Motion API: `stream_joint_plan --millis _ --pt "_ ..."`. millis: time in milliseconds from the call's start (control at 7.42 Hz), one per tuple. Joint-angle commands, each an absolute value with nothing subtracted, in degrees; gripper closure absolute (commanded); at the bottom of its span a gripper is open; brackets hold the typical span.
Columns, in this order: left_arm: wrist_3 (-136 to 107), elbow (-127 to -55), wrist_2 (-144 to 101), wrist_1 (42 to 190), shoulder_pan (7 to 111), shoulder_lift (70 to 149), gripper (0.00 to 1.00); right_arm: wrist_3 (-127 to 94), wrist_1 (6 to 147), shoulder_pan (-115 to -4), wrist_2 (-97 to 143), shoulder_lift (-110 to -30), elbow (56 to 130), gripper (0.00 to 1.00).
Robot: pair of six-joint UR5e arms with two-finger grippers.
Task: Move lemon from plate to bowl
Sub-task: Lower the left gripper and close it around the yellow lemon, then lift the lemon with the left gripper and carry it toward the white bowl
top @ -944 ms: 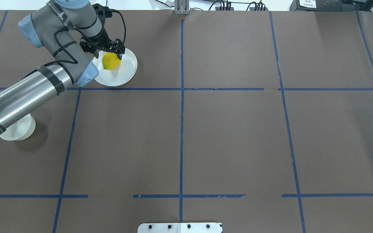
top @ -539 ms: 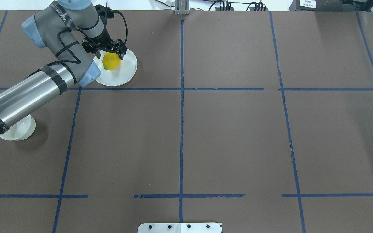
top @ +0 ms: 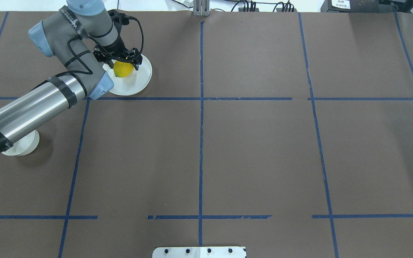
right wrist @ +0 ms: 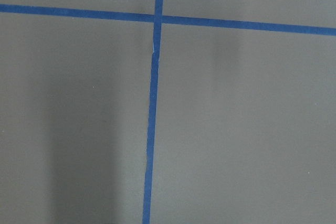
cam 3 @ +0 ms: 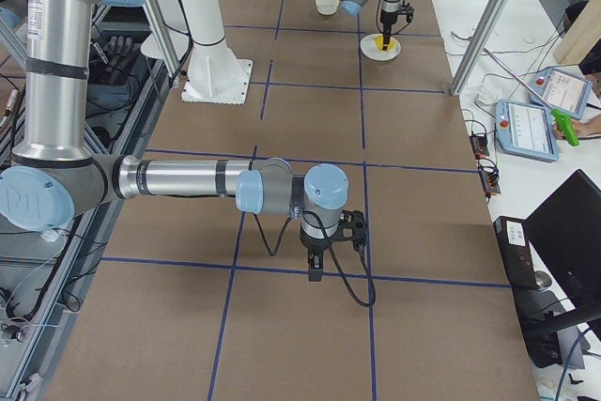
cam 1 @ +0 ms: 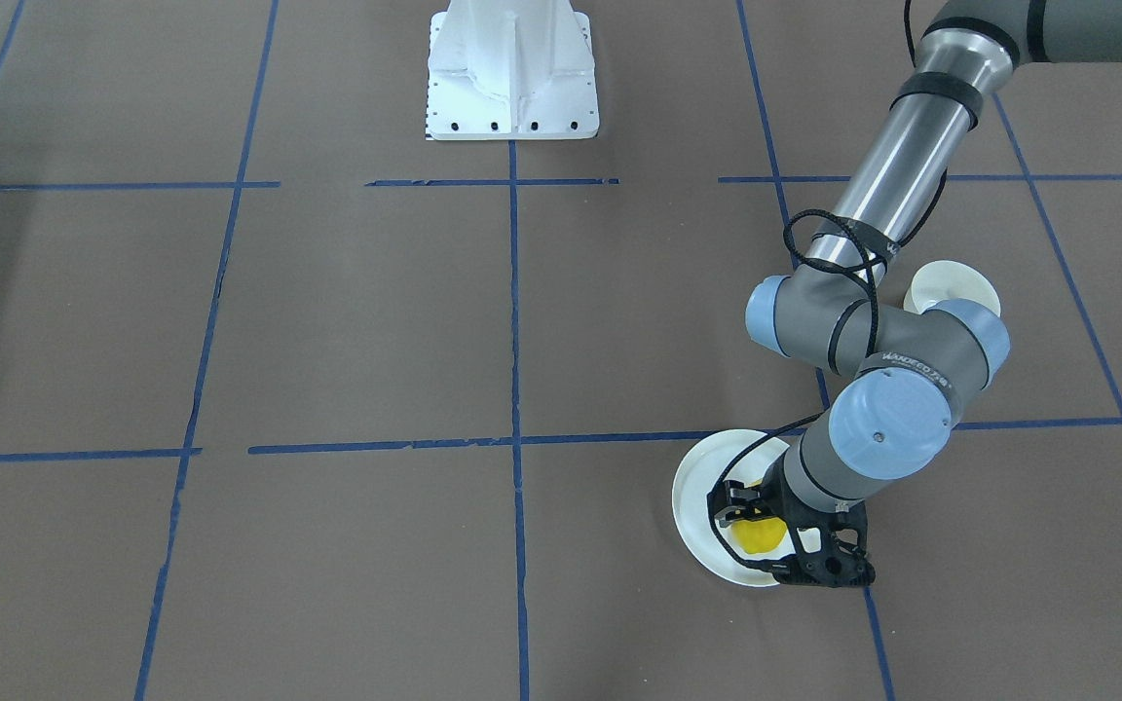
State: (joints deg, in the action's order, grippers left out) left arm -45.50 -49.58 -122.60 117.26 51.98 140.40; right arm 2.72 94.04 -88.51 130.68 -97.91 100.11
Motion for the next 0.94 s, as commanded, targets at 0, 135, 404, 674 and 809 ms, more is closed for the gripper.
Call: stream_joint_plan --millis 0,135,404,674,809 --pt "-45.7 -49.57 -122.61 117.25 51.59 140.27 0.15 2.72 94.04 -88.51 130.69 -97.91 100.11 0.0" --pt "-45.79 -49.66 -122.61 117.25 51.68 140.27 0.67 2.72 94.04 -88.51 130.69 -97.91 100.11 0.0" --pt "-45.53 -50.62 -123.13 116.99 53.77 140.36 1.0 2.72 94.04 -88.51 130.61 -97.91 100.11 0.0" --pt "-45.35 -59.79 -125.57 113.32 56.68 135.92 1.0 2.72 94.04 -88.51 130.69 -97.91 100.11 0.0" --pt "-45.26 -70.82 -126.2 108.16 57.82 129.88 1.0 2.72 94.04 -88.51 130.61 -97.91 100.11 0.0"
